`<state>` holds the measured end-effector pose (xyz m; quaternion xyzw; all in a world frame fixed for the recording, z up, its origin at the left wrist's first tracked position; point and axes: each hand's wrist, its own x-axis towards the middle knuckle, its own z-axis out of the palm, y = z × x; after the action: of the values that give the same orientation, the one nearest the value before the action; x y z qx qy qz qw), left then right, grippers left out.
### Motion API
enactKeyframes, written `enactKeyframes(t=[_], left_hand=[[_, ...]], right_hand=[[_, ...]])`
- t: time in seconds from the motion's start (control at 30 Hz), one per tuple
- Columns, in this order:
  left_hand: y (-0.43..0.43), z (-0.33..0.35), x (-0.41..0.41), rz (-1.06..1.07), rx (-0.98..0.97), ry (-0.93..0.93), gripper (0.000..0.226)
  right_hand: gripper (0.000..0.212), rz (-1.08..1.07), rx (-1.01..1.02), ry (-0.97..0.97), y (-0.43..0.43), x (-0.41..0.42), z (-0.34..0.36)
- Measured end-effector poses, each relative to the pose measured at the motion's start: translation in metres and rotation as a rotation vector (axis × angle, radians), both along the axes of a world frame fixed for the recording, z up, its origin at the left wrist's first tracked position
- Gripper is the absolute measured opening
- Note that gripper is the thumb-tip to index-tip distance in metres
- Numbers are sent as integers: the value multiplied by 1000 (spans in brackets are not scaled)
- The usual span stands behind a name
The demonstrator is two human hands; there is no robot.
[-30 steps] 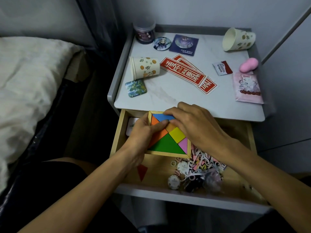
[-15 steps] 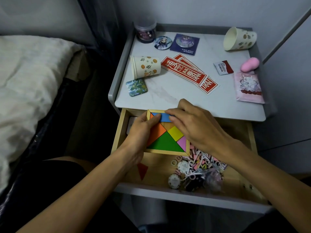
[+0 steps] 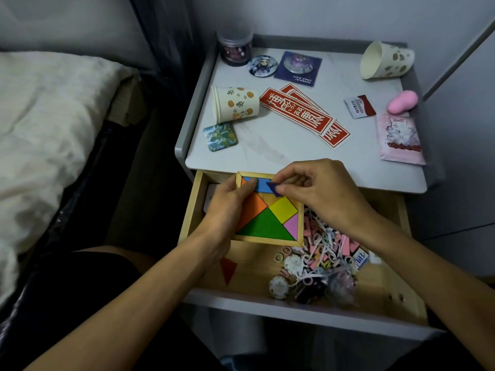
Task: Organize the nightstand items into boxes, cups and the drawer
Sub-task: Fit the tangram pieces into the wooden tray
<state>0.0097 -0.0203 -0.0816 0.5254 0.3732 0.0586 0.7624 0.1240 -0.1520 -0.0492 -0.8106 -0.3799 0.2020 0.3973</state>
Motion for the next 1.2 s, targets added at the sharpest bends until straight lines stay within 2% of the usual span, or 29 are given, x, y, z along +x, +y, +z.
enactKeyframes(t=[0.2, 0.37, 0.6, 0.7, 0.8, 0.97, 1.07, 1.13, 1.2], left_hand=[[-2, 1, 0, -25, 56, -21, 22], [-4, 1, 0, -19, 68, -28, 23], [-1, 0, -1, -4, 21, -7, 21], [3, -1, -2, 11, -35, 11, 25], [12, 0, -8, 53, -54, 12, 34], [41, 4, -28, 286, -16, -3, 38], [59, 6, -37, 442, 13, -21, 41], [65, 6, -39, 505, 19, -26, 41], [65, 5, -40, 529, 12, -35, 41]], right_hand=[[7, -30, -32, -61, 4, -10, -5], [7, -28, -37, -208, 7, -14, -8], [8, -92, 30, -218, 5, -8, -8], [0, -130, 117, -180, 2, -8, -7], [6, -177, 192, -81, -1, -10, -7], [11, -146, 181, 37, -4, -12, -15], [10, -53, 102, 62, -2, -17, -29], [9, 164, -91, 4, 2, -30, -49], [20, 467, -284, -94, 11, -49, -75]])
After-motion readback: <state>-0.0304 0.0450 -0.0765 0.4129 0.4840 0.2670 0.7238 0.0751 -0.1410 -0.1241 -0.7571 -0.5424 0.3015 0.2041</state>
